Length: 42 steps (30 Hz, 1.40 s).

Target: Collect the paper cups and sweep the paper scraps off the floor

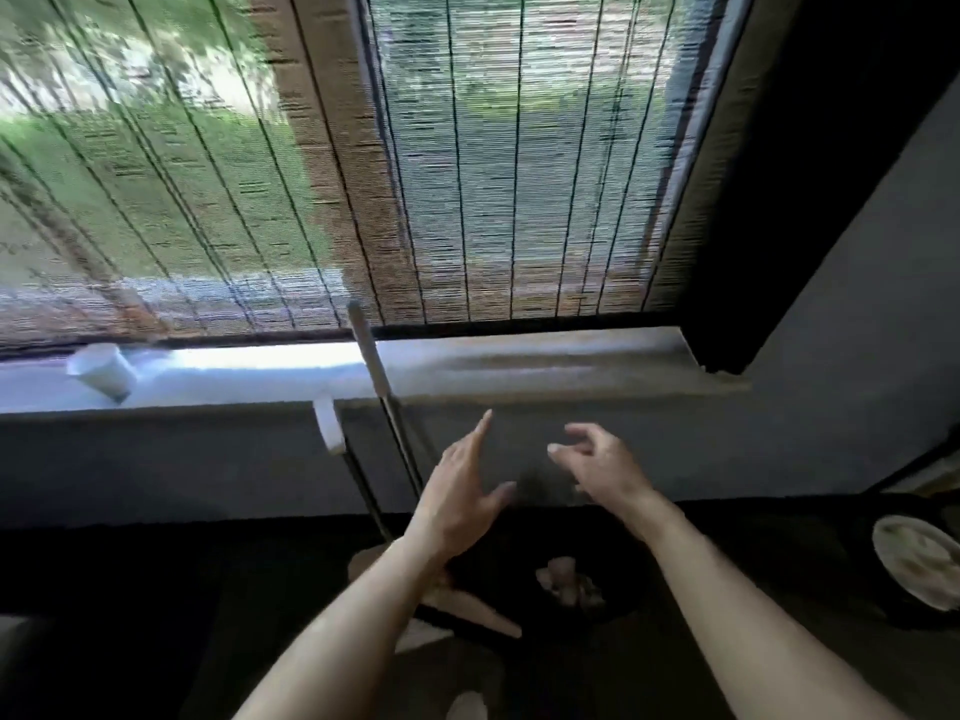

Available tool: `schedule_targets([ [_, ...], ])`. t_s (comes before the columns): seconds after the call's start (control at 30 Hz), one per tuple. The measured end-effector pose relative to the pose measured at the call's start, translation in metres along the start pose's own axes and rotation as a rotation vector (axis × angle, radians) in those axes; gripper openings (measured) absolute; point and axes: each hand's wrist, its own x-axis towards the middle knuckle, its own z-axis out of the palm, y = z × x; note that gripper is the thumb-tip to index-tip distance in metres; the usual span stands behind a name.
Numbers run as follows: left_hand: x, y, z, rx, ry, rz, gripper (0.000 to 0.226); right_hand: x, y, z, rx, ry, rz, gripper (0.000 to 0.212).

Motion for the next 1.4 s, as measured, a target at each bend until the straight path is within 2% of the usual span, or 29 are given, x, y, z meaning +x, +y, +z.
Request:
schedule_targets([
  [0.17,-0.020,-0.031,-0.086,0.087,0.120,-0.010,0.086,-0.021,-0.067,0.047,-0.060,-0.086,-0.121,0.045],
  [0.33,-0.017,-0.088,-0.129,0.147,0.101,-0.047,0.084,-0.016,-0.104,0.098,-0.065,-0.150,-0.137,0.044],
  [0.47,0.007,-0.143,-0.149,0.177,-0.040,-0.066,0.084,0.014,-0.132,0.145,-0.028,-0.104,-0.111,0.047],
  [0.73,0.046,-0.229,-0.165,0.325,-0.507,-0.020,0.073,0.088,-0.172,0.221,0.056,0.059,-0.092,0.066],
  [0.87,0.044,-0.233,-0.169,0.390,-0.532,0.019,0.067,0.106,-0.172,0.226,0.060,0.063,-0.067,0.079],
  [1.0,0.061,-0.230,-0.177,0.457,-0.529,0.147,0.063,0.136,-0.181,0.224,0.070,0.078,-0.065,0.083],
  [1.2,0.075,-0.238,-0.188,0.483,-0.602,0.350,0.068,0.167,-0.196,0.235,0.173,0.052,-0.090,0.069],
  [1.33,0.075,-0.250,-0.198,0.386,-0.588,0.430,0.068,0.162,-0.185,0.241,0.116,0.201,-0.089,0.033],
  [1.4,0.081,-0.250,-0.203,0.356,-0.568,0.527,0.065,0.153,-0.177,0.236,0.158,0.289,-0.091,0.028],
])
